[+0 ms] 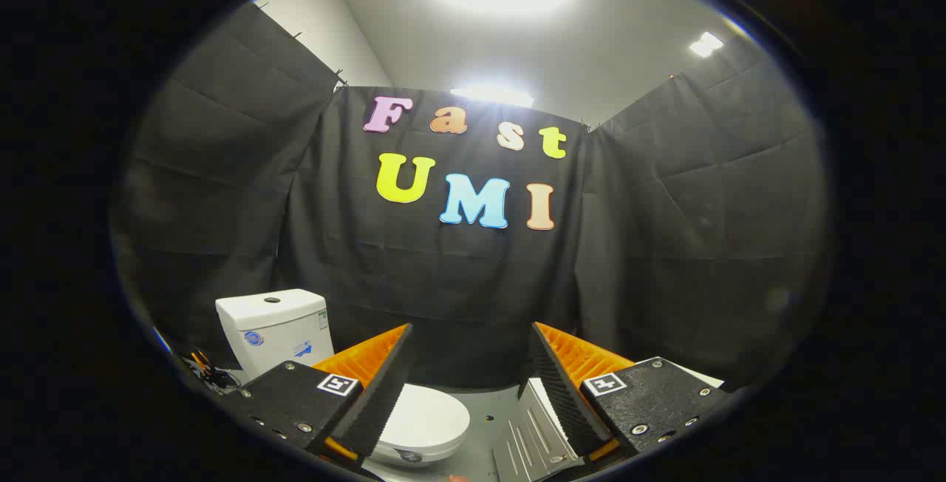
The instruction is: Open the toilet lid.
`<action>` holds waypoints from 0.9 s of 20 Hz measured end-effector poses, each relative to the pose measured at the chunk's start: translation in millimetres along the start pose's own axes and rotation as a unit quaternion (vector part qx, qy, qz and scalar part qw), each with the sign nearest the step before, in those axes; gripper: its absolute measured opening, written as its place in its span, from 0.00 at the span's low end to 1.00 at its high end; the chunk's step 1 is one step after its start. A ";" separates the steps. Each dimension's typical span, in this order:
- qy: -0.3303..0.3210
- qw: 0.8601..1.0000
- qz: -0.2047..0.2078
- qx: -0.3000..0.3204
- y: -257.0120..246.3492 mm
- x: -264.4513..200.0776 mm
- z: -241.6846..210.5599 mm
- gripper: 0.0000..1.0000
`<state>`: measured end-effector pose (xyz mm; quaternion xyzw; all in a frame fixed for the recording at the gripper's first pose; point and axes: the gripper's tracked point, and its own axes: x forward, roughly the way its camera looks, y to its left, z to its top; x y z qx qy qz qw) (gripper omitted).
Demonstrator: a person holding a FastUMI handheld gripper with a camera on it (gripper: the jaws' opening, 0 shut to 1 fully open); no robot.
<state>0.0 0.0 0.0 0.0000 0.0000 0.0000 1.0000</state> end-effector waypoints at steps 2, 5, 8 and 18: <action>0.005 1.000 0.007 0.006 4.4 0.5 -6.9 0.95; 0.013 1.000 0.014 0.025 7.5 2.6 -13.7 0.95; 0.016 0.999 0.023 0.035 8.1 5.0 -19.4 0.95; 0.010 0.998 0.017 0.056 -6.6 8.3 -22.2 0.94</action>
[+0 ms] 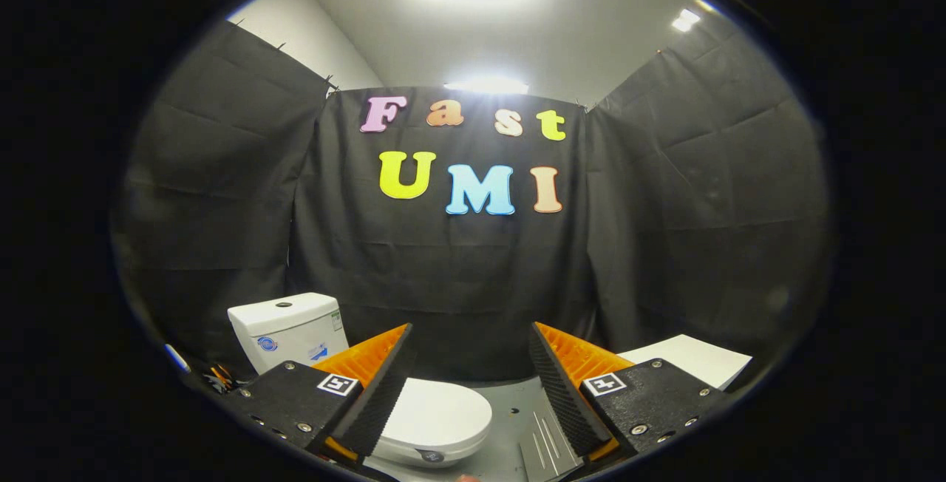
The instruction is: Open the toilet lid.
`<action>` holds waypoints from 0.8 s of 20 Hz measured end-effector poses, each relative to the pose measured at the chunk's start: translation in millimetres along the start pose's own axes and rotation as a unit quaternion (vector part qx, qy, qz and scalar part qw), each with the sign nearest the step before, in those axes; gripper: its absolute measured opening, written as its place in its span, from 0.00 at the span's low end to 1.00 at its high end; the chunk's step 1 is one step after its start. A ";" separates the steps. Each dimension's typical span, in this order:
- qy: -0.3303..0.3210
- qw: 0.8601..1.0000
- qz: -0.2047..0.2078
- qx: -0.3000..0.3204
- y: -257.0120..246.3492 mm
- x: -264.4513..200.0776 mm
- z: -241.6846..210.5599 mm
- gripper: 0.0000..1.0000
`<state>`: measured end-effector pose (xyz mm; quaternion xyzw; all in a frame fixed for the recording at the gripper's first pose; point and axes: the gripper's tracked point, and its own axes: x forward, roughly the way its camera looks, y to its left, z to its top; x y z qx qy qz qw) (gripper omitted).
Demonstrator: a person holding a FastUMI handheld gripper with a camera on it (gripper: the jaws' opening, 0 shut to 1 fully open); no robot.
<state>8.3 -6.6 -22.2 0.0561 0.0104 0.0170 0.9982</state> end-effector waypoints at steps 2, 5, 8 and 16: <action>-0.003 1.000 -0.001 0.007 -0.9 2.3 -1.6 0.95; -0.009 1.000 -0.003 0.023 -2.2 8.1 -7.6 0.95; -0.010 0.999 -0.010 0.043 -7.4 15.6 -25.7 0.95; 0.039 0.992 0.011 0.117 0.9 32.3 -99.1 0.94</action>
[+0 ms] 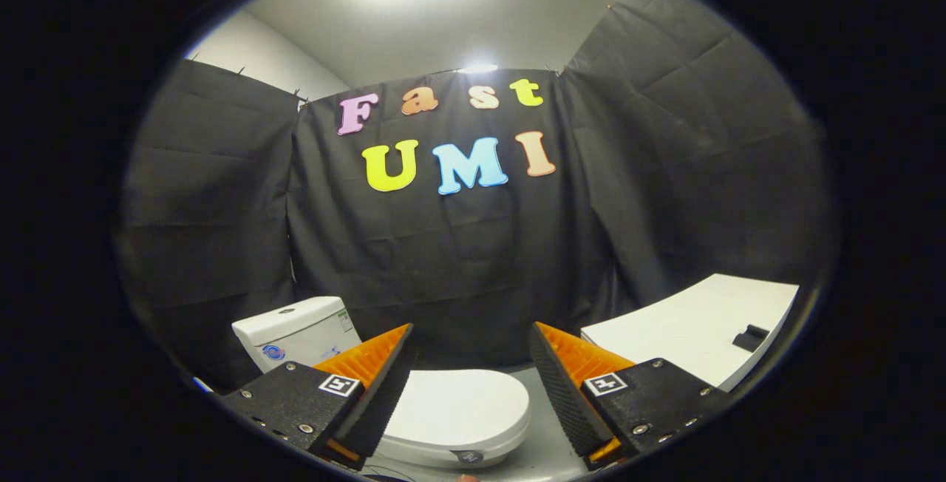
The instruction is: Open the toilet lid.
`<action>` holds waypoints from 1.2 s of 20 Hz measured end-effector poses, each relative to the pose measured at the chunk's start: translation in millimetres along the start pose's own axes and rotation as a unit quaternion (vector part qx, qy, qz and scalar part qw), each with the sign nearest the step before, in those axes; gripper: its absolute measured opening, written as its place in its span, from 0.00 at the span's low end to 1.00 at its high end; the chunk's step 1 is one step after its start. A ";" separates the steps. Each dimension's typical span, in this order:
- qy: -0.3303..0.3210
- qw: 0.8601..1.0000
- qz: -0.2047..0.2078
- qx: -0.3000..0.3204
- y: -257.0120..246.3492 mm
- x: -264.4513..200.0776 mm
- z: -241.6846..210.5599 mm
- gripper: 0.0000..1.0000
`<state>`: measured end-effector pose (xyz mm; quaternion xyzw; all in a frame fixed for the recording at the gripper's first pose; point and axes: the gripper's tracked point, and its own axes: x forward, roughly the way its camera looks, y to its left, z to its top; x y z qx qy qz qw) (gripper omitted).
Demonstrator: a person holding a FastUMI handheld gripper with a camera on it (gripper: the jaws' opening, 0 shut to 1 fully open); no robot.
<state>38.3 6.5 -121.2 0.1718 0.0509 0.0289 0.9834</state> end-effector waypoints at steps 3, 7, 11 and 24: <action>0.024 0.999 0.011 0.028 4.2 6.8 -35.0 0.95; 0.077 0.995 -0.001 0.058 -2.5 13.5 -88.3 0.96; 0.099 0.990 -0.012 0.104 5.4 19.0 -121.3 0.96; 0.212 0.948 -0.055 0.231 20.0 2.4 -252.5 0.96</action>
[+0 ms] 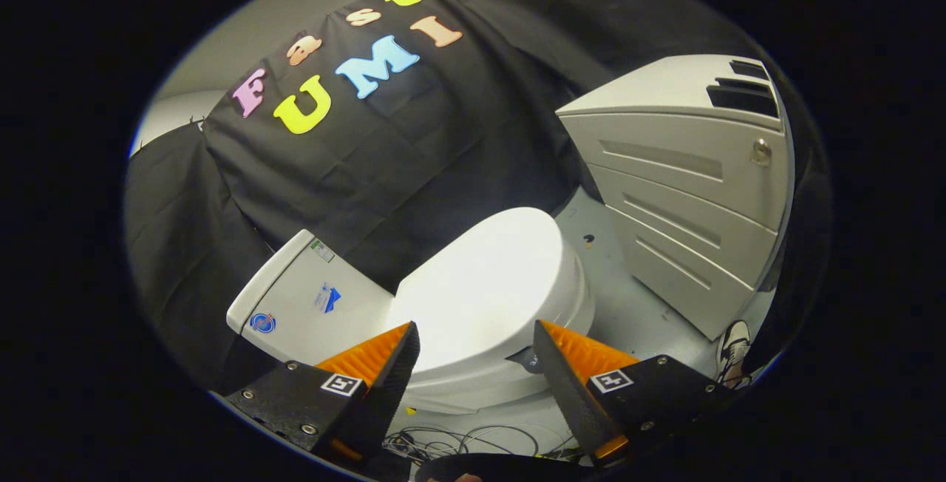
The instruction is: Open the toilet lid.
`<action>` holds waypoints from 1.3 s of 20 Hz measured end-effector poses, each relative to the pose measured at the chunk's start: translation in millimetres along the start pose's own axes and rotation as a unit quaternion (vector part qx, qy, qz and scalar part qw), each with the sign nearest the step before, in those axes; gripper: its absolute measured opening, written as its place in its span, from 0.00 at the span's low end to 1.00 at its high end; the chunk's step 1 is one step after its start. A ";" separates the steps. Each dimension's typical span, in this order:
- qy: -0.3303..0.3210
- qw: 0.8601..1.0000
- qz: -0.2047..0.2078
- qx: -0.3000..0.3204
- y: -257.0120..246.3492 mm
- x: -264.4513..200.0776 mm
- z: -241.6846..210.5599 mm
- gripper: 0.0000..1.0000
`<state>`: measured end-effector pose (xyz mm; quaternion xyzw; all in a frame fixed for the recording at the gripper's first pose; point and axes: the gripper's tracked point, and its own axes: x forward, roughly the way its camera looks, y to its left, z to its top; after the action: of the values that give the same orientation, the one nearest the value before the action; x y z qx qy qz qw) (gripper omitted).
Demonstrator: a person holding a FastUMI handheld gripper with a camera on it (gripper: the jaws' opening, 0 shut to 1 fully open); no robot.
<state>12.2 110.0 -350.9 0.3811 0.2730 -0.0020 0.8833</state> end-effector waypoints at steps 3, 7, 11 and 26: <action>0.020 0.999 -0.026 0.009 -14.6 4.6 -15.2 0.96; 0.044 0.997 -0.065 0.016 -39.1 19.1 -31.1 0.96; 0.072 0.992 -0.085 0.051 -61.7 36.2 -43.2 0.96; 0.097 0.974 -0.052 0.199 -75.9 86.1 -85.4 0.57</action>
<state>28.3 131.4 -491.5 0.5333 0.3708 -0.0654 0.7575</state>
